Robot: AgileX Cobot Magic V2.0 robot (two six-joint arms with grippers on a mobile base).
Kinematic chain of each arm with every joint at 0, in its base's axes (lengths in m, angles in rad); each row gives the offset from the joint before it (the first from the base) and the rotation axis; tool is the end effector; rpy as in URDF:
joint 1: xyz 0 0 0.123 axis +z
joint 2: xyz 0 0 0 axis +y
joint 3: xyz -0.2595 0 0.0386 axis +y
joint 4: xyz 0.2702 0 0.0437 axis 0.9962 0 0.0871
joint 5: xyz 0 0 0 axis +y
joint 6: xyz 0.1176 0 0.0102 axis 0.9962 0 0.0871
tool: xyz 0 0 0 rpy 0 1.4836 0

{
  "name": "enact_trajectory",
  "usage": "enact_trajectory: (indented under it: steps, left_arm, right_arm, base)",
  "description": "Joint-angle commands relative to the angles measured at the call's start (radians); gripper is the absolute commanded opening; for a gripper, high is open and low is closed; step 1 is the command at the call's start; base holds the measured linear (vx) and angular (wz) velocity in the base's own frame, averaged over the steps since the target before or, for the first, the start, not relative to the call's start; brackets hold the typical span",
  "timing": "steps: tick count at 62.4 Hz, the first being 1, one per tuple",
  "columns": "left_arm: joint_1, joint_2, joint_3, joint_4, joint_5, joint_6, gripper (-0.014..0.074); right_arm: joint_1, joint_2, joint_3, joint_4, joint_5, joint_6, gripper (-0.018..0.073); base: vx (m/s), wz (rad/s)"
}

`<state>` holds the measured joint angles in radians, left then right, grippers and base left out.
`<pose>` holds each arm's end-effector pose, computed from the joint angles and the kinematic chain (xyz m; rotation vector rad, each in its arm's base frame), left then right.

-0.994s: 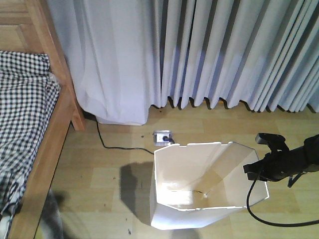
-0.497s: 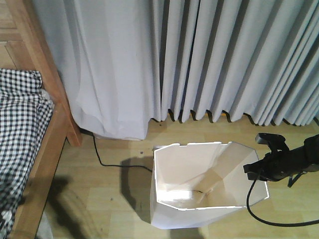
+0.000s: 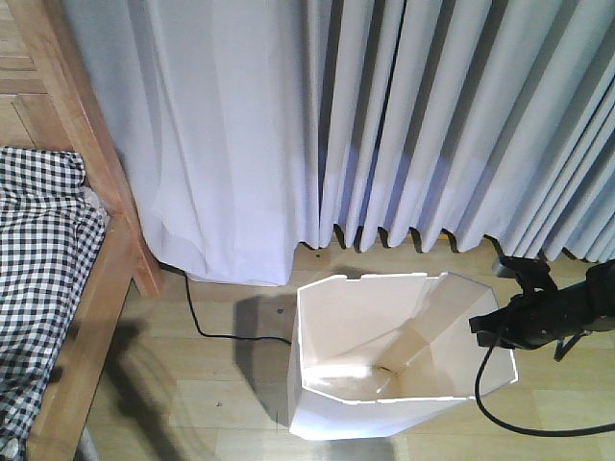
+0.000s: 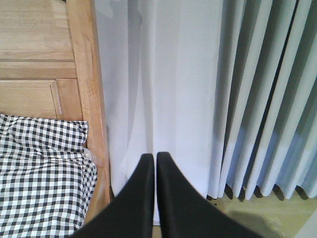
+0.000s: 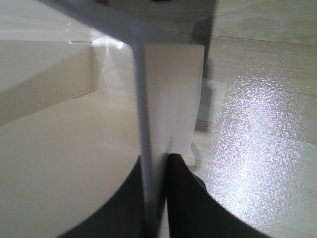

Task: Move trash bin to bedside with robot
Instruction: 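Drive toward the bed's head by the curtains, dragging the bin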

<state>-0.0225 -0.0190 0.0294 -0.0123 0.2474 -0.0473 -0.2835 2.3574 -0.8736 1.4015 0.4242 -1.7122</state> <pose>0.1267 -0.0032 0.1774 -0.0298 1.7415 -0.0626 0.2905 -0.0347 -0.0938 -0.0922 2.8736 0.5388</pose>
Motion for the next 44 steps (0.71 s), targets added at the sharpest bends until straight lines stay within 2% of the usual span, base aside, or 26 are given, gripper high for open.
enact_trajectory:
  steps: [1,44]
  left_arm:
    - [-0.006,-0.010,0.029,-0.004,-0.073,-0.009,-0.0006]
    - [-0.006,-0.010,0.029,-0.004,-0.073,-0.009,-0.0006]
  right_arm:
    - [-0.002,-0.070,-0.010,0.034,0.195,0.011,-0.0006]
    - [-0.002,-0.070,-0.010,0.034,0.196,0.011,-0.0006]
  base:
    - [0.01,0.01]
    - [0.00,0.00]
